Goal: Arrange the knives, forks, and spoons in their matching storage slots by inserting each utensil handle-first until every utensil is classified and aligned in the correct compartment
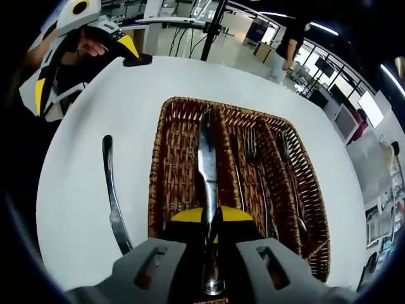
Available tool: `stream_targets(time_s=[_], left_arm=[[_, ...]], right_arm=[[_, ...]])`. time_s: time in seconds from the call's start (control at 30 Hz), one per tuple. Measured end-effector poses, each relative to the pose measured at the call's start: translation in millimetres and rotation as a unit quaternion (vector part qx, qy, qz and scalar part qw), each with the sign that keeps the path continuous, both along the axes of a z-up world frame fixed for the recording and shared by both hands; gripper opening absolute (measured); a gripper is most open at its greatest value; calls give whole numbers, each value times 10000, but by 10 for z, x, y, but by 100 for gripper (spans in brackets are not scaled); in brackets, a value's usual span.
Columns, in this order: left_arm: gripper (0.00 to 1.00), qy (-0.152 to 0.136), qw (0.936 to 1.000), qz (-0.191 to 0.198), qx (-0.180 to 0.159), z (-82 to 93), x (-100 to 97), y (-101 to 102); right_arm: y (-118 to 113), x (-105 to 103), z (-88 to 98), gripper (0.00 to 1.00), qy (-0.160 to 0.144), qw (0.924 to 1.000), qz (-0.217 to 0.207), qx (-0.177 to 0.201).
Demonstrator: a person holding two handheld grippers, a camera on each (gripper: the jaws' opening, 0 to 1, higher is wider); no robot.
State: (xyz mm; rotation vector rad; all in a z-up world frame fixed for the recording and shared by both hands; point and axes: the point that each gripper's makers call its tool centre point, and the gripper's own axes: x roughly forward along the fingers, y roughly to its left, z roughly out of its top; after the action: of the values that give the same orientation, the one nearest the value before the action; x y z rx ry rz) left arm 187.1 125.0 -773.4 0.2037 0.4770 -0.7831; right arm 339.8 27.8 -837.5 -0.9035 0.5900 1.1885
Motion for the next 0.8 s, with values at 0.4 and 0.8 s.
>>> stream_targets(time_s=[0.4,0.8], left_arm=[[100,74,10000,16,40,-52,-41,38],[100,111,9999,-2,68,-72,-51,38]], right_arm=[[-58,-1,-228,5,112,9992,-23,-389],[-98,29,-287,7,118,9984,-24,-546]])
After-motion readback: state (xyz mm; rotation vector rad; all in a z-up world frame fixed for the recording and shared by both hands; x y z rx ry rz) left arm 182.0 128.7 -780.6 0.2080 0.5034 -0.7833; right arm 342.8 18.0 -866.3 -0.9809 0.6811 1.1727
